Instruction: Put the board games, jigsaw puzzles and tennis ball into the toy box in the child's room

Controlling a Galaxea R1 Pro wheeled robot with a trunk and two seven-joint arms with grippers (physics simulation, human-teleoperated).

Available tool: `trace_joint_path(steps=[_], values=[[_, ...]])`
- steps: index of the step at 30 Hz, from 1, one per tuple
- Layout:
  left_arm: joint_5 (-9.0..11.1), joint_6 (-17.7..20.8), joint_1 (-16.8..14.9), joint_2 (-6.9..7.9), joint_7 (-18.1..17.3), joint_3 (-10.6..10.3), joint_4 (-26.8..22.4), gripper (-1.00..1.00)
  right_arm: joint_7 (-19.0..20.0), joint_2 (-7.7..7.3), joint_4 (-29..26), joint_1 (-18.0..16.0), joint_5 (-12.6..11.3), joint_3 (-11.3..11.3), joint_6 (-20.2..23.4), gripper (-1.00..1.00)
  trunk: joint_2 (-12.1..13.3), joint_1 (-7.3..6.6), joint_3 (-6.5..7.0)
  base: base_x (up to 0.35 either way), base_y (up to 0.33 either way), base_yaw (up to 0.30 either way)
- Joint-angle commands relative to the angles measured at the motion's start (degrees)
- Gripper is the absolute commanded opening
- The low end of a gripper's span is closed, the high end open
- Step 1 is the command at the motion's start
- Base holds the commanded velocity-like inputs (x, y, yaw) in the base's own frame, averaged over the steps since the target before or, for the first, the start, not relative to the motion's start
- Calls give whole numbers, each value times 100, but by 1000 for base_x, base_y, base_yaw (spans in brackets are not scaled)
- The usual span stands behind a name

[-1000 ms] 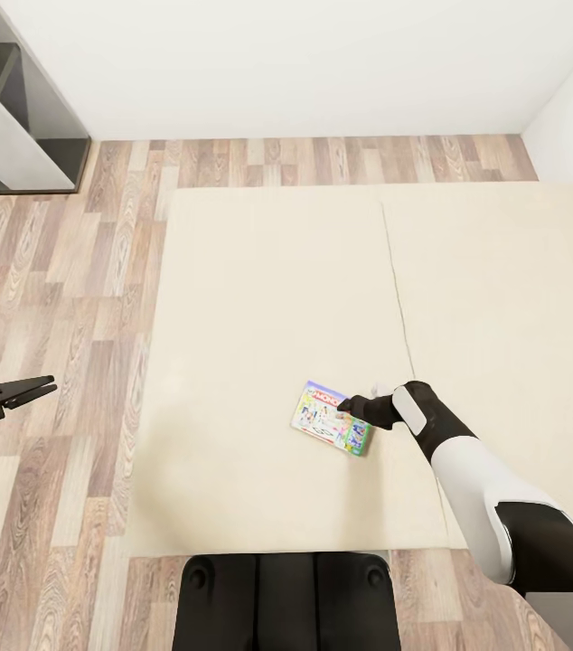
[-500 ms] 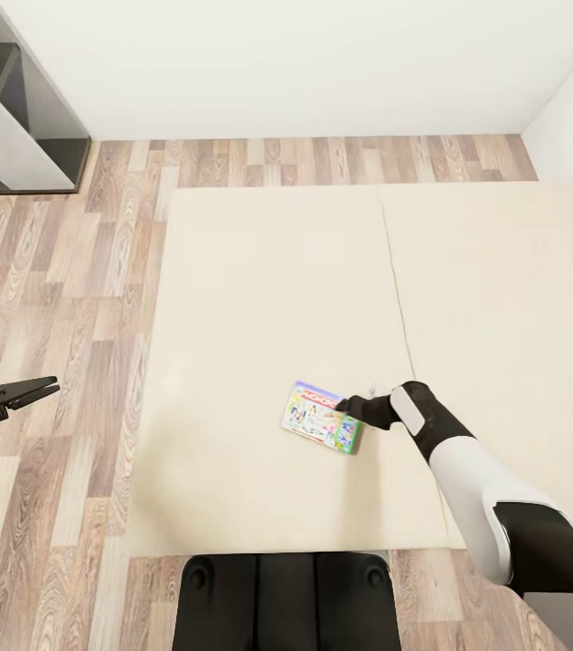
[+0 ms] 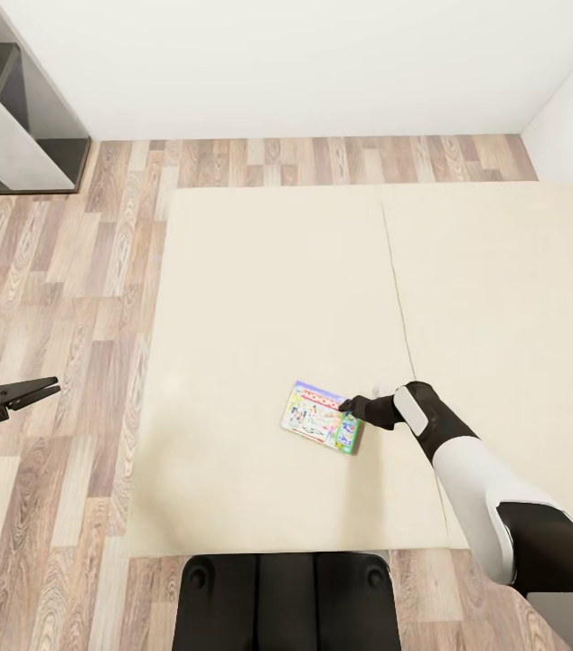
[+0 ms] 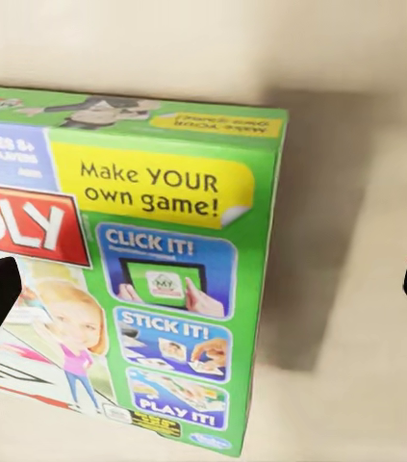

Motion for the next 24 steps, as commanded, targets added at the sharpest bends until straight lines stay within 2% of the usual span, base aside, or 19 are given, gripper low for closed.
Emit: trace_joint_path(steps=[1, 24], values=[[-8, 61, -2, 1, -26, -1, 1, 100, 13, 2, -5, -2, 15, -30, 30, 100, -9, 3, -6, 0, 46, 0], [-8, 60, -9, 1, -14, -5, 1, 100, 13, 1, -5, -1, 15, -28, 30, 100, -9, 3, -6, 0, 70, 0]])
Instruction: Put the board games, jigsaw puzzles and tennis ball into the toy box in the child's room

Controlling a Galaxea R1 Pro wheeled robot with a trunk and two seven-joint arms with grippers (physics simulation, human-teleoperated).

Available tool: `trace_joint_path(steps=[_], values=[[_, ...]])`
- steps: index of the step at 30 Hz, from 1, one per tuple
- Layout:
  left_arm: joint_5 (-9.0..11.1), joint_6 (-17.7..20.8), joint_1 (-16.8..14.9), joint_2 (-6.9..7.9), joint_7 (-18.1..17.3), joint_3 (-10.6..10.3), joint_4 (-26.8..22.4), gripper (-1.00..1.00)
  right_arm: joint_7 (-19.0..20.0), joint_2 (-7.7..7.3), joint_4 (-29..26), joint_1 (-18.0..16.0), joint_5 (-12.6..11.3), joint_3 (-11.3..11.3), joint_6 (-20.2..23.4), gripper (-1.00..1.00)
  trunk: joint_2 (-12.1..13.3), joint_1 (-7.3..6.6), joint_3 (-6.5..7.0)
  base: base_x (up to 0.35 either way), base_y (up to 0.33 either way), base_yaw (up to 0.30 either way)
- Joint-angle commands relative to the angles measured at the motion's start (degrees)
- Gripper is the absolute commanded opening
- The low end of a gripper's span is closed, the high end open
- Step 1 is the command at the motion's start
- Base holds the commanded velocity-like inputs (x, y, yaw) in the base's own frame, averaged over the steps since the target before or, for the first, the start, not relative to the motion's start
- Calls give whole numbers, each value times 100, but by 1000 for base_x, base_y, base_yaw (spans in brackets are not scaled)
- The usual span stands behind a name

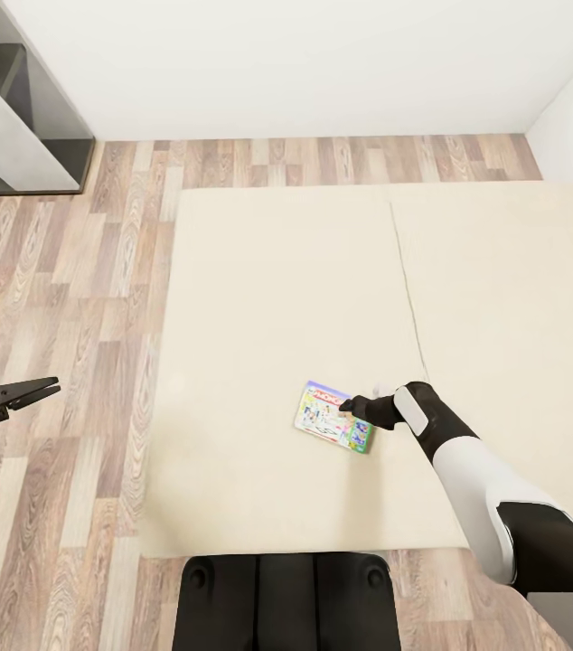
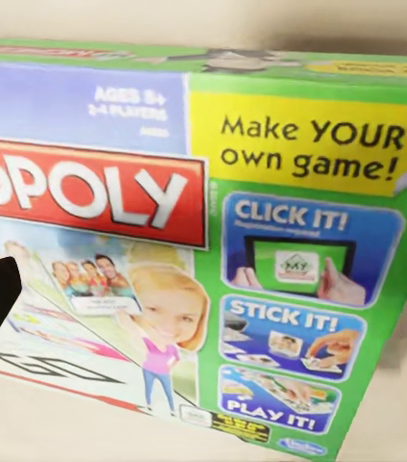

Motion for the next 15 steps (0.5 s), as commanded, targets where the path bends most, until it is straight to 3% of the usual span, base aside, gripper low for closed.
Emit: trace_joint_path(steps=[1, 15], values=[[-7, 61, -3, 1, -26, 0, 2, 100, 13, 3, -6, -1, 16, -30, 31, 100, -9, 3, -6, 0, 93, 0], [-8, 59, 2, 1, -25, 0, 2, 100, 13, 3, -6, -1, 16, -28, -175, 100, -9, 3, -6, 0, 20, 0]])
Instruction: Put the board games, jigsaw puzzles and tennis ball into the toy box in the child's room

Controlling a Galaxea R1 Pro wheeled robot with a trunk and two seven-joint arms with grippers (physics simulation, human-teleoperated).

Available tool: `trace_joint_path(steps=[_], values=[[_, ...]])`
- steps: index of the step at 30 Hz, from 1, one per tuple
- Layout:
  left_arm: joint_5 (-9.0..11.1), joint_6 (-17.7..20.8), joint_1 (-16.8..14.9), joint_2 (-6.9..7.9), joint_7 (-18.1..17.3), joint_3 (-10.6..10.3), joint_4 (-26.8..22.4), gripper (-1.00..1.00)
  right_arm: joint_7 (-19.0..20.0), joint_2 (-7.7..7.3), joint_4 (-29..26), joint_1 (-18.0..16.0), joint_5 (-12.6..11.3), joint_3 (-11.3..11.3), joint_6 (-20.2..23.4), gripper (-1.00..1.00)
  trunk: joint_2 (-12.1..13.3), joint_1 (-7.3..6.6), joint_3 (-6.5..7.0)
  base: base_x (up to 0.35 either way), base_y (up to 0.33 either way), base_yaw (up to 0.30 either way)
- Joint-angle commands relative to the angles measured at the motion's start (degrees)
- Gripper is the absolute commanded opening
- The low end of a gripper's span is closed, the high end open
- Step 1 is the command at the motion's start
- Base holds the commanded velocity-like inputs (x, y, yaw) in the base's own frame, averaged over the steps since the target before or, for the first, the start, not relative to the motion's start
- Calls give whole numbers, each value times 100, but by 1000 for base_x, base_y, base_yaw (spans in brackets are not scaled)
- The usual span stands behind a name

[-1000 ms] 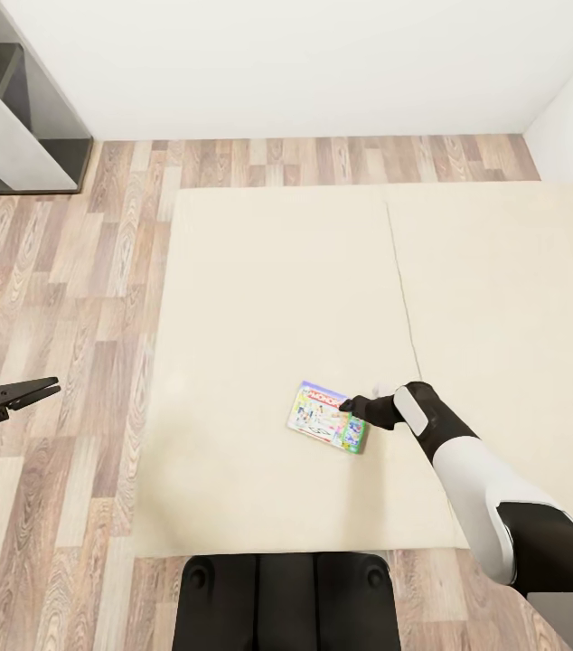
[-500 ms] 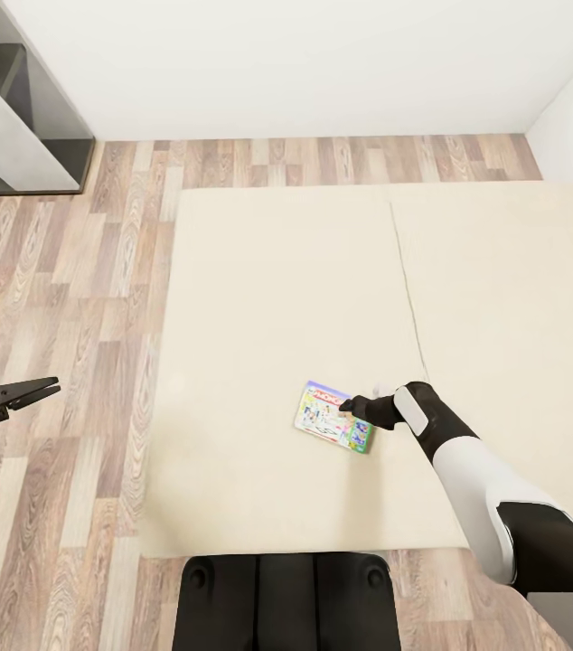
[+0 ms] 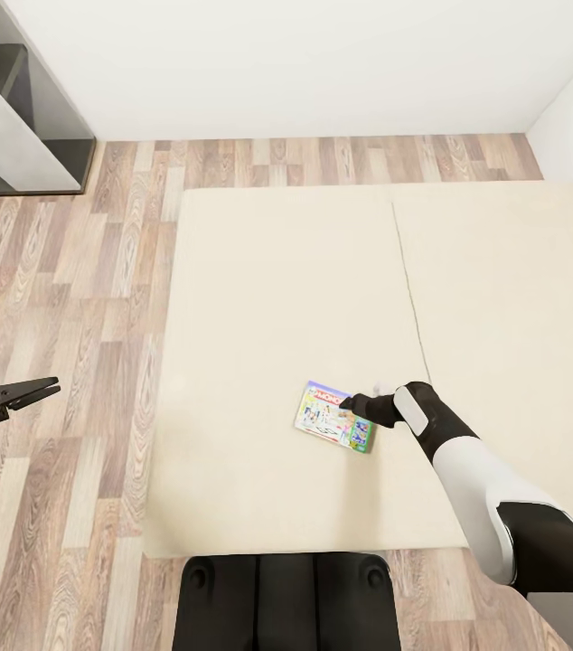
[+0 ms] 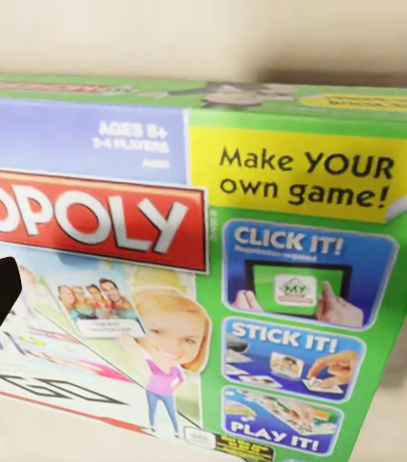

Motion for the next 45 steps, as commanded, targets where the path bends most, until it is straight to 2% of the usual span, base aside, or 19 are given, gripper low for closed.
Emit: trace_joint_path(steps=[1, 18, 45], values=[[-8, 61, -3, 1, -27, 1, 0, 100, 13, 3, -5, -2, 13, -30, 29, 100, -9, 3, -6, 0, 0, 0], [-7, 61, -7, 1, -26, 1, 0, 100, 13, 3, -5, -2, 5, 225, 26, 100, -9, 3, -6, 0, 5, 0], [-15, 63, -6, 1, -26, 1, 0, 100, 13, 3, -5, -2, 4, 238, 26, 100, -9, 3, -6, 0, 75, 0]])
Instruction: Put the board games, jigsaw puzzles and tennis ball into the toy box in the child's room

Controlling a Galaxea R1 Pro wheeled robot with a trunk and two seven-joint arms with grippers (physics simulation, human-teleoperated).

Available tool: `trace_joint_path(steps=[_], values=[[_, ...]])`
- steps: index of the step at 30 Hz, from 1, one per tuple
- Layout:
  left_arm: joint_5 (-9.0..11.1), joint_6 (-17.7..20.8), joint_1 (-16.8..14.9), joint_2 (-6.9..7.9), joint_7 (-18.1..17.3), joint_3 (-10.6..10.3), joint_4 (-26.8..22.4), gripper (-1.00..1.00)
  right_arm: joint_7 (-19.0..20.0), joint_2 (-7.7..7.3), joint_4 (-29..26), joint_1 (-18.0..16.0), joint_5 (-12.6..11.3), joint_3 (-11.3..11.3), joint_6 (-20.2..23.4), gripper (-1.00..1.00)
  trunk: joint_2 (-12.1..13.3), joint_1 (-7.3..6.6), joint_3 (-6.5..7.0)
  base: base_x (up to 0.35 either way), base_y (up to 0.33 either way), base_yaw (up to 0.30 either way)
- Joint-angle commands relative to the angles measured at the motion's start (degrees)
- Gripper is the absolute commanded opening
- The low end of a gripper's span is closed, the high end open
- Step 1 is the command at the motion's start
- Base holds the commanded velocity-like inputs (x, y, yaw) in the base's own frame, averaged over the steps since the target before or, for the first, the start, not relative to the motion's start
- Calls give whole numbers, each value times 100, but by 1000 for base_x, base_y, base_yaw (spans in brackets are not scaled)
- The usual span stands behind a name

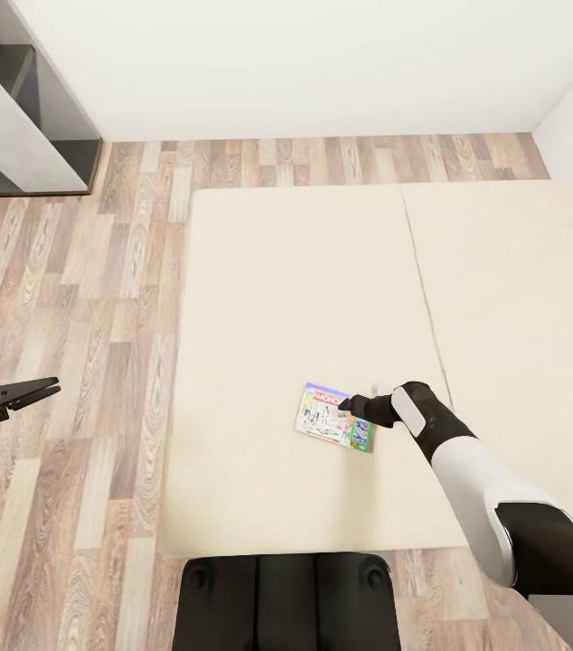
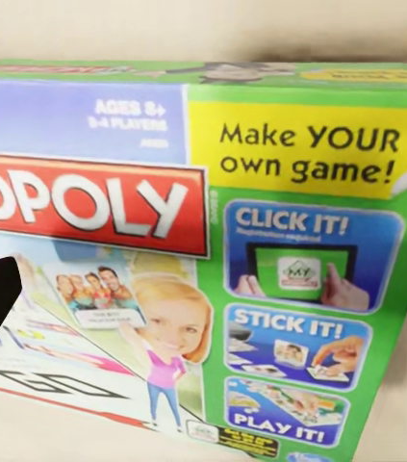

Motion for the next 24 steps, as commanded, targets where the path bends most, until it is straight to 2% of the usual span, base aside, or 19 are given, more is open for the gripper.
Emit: trace_joint_path(steps=[1, 8, 24], values=[[-7, 61, 0, 1, -26, 0, 3, 100, 14, 0, -6, -1, 12, -6, 28, 100, -9, 3, -6, 0, 215, 0], [-7, 59, -1, 1, -26, -5, 3, 100, 14, 0, -6, -1, 12, -6, 28, 100, -9, 3, -6, 0, 108, 0], [-7, 61, 0, 1, -24, -18, 3, 100, 14, 0, -6, -1, 12, -5, 26, 100, -9, 3, -6, 0, 7, 0]])
